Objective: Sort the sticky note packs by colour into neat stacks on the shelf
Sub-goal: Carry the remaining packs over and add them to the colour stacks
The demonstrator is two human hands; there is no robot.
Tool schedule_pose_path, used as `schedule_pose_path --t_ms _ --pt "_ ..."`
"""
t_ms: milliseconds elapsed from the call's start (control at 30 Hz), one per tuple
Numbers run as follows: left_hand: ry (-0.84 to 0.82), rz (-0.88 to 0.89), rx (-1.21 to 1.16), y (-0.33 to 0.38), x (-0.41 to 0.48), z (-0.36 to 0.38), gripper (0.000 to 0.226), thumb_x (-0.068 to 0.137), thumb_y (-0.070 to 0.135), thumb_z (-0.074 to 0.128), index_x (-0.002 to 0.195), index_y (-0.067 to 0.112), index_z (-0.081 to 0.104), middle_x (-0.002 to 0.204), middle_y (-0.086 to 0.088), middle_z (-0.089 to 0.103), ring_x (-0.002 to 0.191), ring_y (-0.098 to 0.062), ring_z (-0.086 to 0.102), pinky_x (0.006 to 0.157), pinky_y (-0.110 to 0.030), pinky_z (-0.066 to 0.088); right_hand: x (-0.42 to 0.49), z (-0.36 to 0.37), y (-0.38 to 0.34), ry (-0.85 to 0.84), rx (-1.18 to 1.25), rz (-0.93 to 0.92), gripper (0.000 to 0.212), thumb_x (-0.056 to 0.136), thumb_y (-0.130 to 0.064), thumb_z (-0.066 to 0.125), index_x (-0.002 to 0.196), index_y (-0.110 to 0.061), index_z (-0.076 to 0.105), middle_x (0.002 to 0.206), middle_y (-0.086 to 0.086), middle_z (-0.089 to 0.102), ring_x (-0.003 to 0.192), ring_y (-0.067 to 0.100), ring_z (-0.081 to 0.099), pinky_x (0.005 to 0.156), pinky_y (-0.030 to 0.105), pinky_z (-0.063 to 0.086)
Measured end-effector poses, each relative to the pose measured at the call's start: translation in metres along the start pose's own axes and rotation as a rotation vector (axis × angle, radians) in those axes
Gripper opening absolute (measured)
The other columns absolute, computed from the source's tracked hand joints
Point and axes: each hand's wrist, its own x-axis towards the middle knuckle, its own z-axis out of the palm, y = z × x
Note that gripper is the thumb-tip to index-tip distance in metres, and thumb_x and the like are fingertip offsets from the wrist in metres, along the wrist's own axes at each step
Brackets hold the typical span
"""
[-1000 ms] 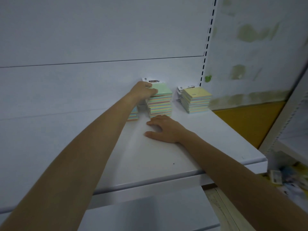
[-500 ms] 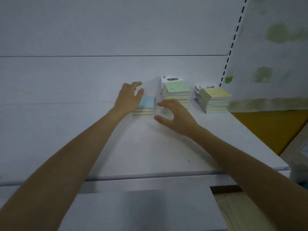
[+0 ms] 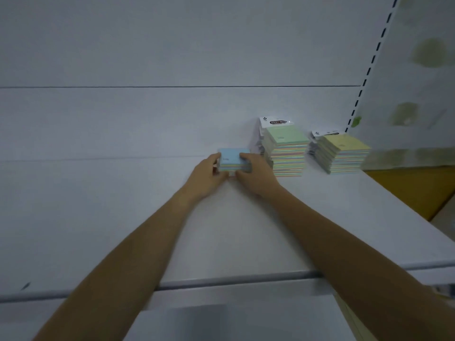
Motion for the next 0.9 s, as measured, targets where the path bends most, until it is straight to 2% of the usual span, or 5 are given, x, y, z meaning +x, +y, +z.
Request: schedule_pose_path --t_ms 167,300,533,800,900 --pt "0.104 0.052 -0.007 0.0004 -0.0006 0.0035 0.047 0.085 0.013 0.063 0.125 0.0 0.043 0.13 -0.016 0.056 0.11 -0.028 0.061 0.085 -0.022 0.044 -0.008 -0.0035 0.005 0.008 0.003 -0.079 0.048 0.089 -0.01 0.053 0.136 -0.007 0.04 0.145 0.013 0.038 0.134 0.025 0.036 0.102 0.016 0.019" --pt "0.131 0.073 -0.012 0.0015 -0.002 0.0049 0.047 0.084 0.014 0.063 0.125 0.0 0.043 0.129 -0.017 0.057 0.109 -0.03 0.062 0.088 -0.028 0.047 -0.0078 0.0008 0.0043 0.037 -0.013 -0.07 0.049 0.088 -0.01 0.052 0.136 -0.009 0.041 0.141 0.016 0.041 0.13 0.028 0.04 0.101 0.02 0.024" --pt "0.179 0.018 -0.044 0.0075 -0.0028 0.0046 0.047 0.087 0.02 0.061 0.128 0.003 0.048 0.13 -0.014 0.058 0.11 -0.025 0.061 0.076 -0.008 0.035 -0.0103 0.0004 0.0065 0.022 -0.09 -0.07 0.054 0.088 -0.004 0.044 0.14 -0.015 0.034 0.141 0.015 0.043 0.128 0.029 0.041 0.102 0.03 0.032" --pt "0.136 0.022 -0.057 0.007 -0.0061 0.0011 0.049 0.082 0.017 0.066 0.127 0.005 0.05 0.127 -0.011 0.06 0.102 -0.024 0.062 0.078 -0.012 0.038 -0.012 0.0009 0.006 0.038 -0.057 -0.088 0.063 0.087 -0.004 0.048 0.143 -0.01 0.022 0.136 0.02 0.047 0.122 0.032 0.046 0.099 0.03 0.032" --pt "0.097 0.035 -0.063 0.0056 -0.0081 0.0001 0.053 0.078 0.007 0.069 0.126 0.003 0.048 0.127 -0.014 0.058 0.105 -0.025 0.061 0.085 -0.025 0.047 -0.0118 0.0008 0.0064 0.023 -0.068 -0.071 0.06 0.087 -0.003 0.046 0.142 -0.006 0.022 0.139 0.019 0.043 0.124 0.032 0.045 0.1 0.029 0.03"
